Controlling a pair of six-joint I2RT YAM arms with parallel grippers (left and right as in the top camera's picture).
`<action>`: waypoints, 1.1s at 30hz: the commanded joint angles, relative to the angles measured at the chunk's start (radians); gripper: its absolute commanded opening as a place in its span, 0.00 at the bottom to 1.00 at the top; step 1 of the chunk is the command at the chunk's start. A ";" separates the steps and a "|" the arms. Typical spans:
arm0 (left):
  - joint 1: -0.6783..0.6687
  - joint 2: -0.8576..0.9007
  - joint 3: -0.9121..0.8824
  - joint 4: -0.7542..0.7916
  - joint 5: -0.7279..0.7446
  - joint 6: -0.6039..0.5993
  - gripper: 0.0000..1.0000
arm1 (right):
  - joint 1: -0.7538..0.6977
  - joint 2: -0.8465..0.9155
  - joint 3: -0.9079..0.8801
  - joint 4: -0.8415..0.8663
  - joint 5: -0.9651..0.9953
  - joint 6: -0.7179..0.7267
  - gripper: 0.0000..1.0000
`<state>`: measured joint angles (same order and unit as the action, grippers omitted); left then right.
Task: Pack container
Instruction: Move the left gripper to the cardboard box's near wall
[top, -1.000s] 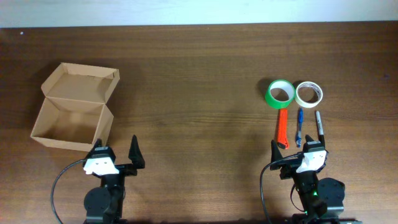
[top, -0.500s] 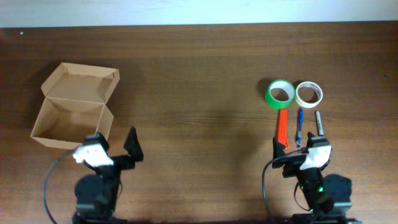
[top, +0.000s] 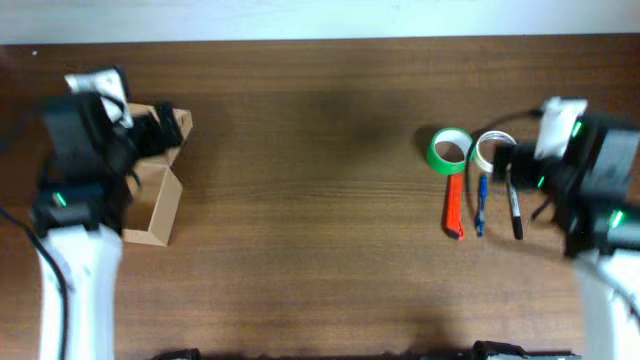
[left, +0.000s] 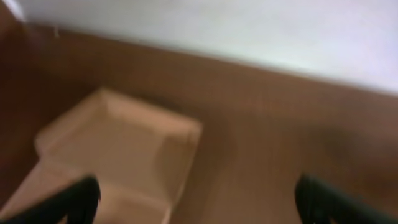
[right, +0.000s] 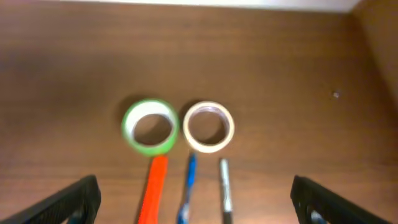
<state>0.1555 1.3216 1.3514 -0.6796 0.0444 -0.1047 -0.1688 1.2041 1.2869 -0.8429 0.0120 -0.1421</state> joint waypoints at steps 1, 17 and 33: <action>0.042 0.131 0.181 -0.138 0.065 0.024 1.00 | -0.031 0.124 0.164 -0.063 0.022 -0.011 0.99; 0.045 0.263 0.246 -0.576 0.068 0.219 1.00 | -0.074 0.327 0.206 -0.125 -0.007 0.239 0.99; 0.045 0.513 0.231 -0.649 -0.040 0.367 0.73 | -0.324 0.388 0.206 -0.168 -0.096 0.309 0.99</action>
<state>0.1997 1.7382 1.5806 -1.3315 0.0219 0.2432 -0.4709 1.5898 1.4689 -1.0073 -0.0429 0.1555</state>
